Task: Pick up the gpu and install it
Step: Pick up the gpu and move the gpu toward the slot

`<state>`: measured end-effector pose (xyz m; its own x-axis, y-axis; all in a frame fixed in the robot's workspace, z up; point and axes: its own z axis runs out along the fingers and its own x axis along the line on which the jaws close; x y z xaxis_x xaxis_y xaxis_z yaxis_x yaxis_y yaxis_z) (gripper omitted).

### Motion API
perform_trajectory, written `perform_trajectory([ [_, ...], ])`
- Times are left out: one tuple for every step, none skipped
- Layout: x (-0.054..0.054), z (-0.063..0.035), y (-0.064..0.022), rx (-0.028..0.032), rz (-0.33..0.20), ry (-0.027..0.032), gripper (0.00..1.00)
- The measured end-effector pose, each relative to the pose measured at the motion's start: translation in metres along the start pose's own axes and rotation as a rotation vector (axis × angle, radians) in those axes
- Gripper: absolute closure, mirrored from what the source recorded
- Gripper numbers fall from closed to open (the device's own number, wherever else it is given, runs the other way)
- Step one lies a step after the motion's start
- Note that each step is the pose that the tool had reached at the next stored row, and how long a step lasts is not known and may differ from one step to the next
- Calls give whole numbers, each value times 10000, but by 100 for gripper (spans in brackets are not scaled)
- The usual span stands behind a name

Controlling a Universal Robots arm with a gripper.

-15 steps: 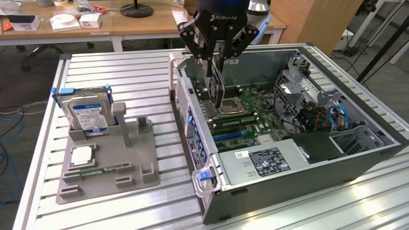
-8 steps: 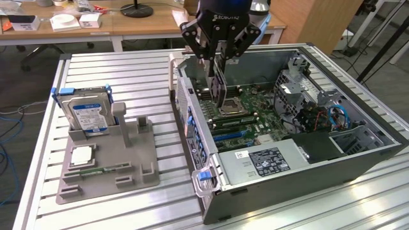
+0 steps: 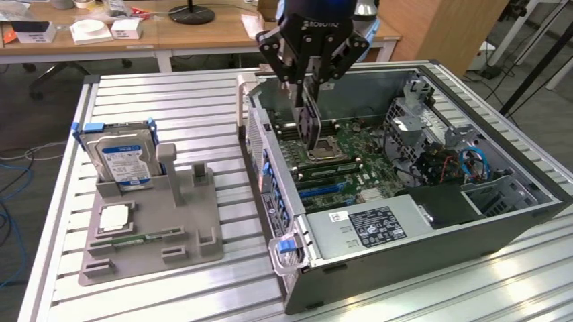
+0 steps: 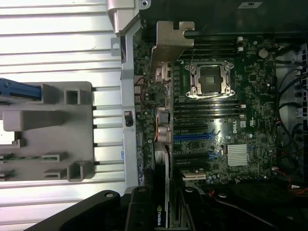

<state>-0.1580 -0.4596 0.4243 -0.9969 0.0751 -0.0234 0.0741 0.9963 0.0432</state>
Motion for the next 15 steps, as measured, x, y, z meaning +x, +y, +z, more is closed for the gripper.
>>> perform_trajectory([
  [-5,0,1,1,1,0,74],
  [-10,0,1,0,0,0,74],
  [-16,1,2,0,1,0,74],
  [-22,1,2,0,0,0,74],
  [-27,1,2,0,0,0,74],
  [-33,1,3,0,0,0,74],
  [-39,1,3,0,0,0,74],
  [-43,1,3,0,0,0,74],
  [-49,1,4,0,0,0,74],
  [-55,1,4,1,0,0,74],
  [-60,1,5,1,0,0,74],
  [-66,2,5,1,0,0,74],
  [-71,2,5,0,0,0,74],
  [-76,2,6,0,0,0,74],
  [-81,2,6,1,0,0,74],
])
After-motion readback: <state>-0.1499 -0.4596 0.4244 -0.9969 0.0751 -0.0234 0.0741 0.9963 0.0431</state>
